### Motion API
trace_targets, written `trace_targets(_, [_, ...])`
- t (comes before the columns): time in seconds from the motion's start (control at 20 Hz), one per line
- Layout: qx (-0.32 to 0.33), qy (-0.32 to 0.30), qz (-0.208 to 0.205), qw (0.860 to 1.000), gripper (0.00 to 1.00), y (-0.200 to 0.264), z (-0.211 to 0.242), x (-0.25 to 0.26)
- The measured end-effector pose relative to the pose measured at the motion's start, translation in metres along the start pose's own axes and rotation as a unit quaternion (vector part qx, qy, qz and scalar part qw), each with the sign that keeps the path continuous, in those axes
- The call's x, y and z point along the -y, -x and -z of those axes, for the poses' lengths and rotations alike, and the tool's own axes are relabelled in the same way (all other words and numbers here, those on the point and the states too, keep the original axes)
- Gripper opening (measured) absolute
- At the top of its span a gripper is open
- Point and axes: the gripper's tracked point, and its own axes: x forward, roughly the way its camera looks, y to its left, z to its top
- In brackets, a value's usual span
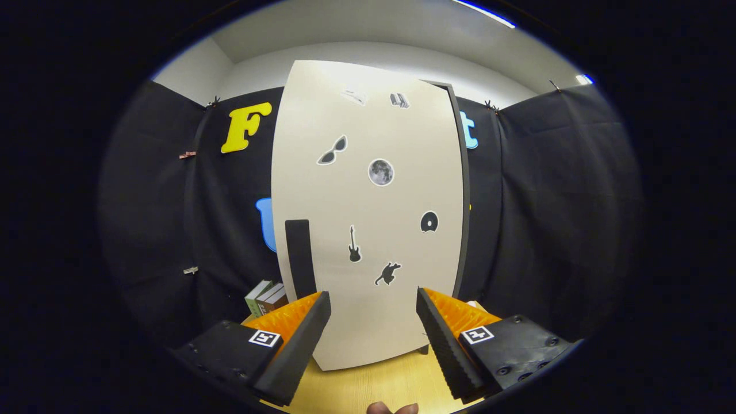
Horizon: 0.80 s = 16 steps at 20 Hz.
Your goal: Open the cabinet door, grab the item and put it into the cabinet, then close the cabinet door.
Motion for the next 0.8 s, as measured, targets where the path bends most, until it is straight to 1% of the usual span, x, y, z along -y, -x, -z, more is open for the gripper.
trace_targets(0.25, [0.008,-0.004,0.003,1.0,0.98,0.002,-0.006,0.014])
trace_targets(0.5, [0.018,0.023,0.003,1.0,0.98,0.002,-0.006,0.027])
trace_targets(0.8, [0.013,-0.006,0.002,1.0,0.98,-0.018,-0.002,0.027])
